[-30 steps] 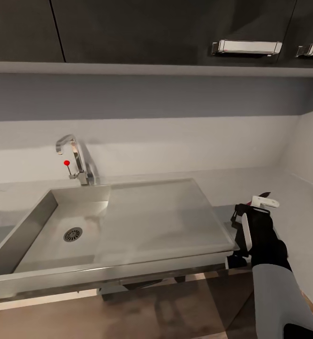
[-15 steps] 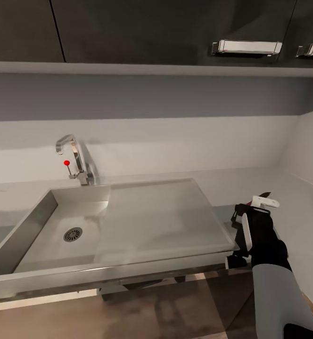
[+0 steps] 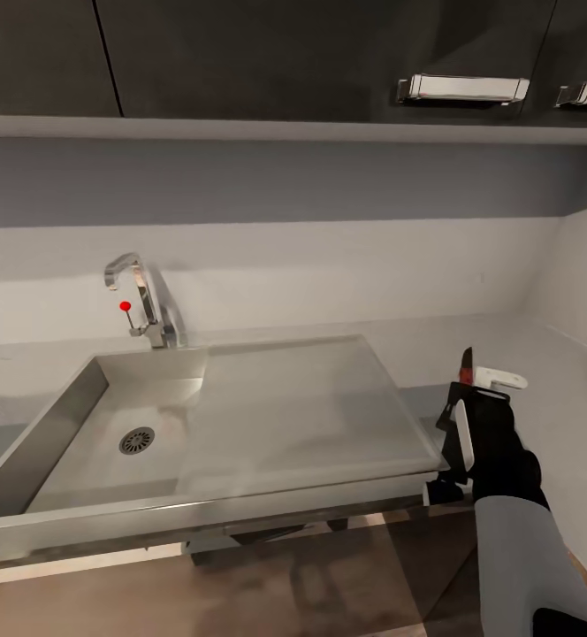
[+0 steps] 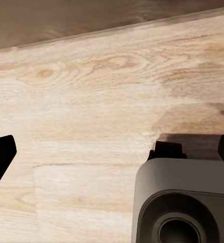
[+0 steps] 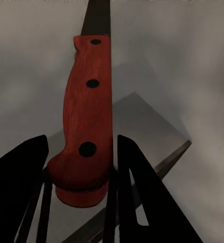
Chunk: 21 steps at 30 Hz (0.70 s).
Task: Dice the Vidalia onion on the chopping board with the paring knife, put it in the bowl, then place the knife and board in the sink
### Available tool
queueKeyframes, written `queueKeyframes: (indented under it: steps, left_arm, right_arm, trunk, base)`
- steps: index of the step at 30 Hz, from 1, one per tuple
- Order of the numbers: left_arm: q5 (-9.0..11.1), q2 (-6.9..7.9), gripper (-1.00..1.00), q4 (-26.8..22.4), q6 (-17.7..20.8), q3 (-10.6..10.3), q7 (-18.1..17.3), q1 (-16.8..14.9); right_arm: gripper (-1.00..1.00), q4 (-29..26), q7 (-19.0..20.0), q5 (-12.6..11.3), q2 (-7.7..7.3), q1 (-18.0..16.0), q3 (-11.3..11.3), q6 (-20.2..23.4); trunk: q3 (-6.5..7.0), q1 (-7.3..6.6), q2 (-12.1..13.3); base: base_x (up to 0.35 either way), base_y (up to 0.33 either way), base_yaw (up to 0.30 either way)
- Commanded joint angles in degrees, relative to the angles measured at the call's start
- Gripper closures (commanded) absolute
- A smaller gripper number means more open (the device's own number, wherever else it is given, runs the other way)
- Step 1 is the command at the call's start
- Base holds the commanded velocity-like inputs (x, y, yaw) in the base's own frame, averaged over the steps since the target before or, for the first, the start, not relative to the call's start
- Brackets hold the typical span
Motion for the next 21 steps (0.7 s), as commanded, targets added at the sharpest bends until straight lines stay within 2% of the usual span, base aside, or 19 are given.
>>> queueKeyframes:
  steps: [1, 11, 21]
  left_arm:
    - [0.5, -0.03, -1.0, 0.2, -0.4, -0.5, 0.1, -0.1]
    - [0.4, -0.03, -1.0, 0.2, -0.4, -0.5, 0.1, -0.1]
    - [0.4, -0.03, -1.0, 0.2, -0.4, -0.5, 0.1, -0.1]
  right_arm:
    - [1.0, -0.1, 0.2, 0.5, 0.05, -0.1, -0.1, 0.4]
    - [1.0, -0.9, 0.1, 0.5, 0.04, -0.1, -0.1, 0.5]
    - [1.0, -9.7, -2.4, 0.8, 0.12, -0.1, 0.4, 1.7]
  trunk:
    - [-0.06, 0.0, 0.0]
    - [-0.06, 0.0, 0.0]
    - [-0.06, 0.0, 0.0]
  base:
    - [0.0, 0.0, 0.0]
    - [0.0, 0.0, 0.0]
    - [0.0, 0.0, 0.0]
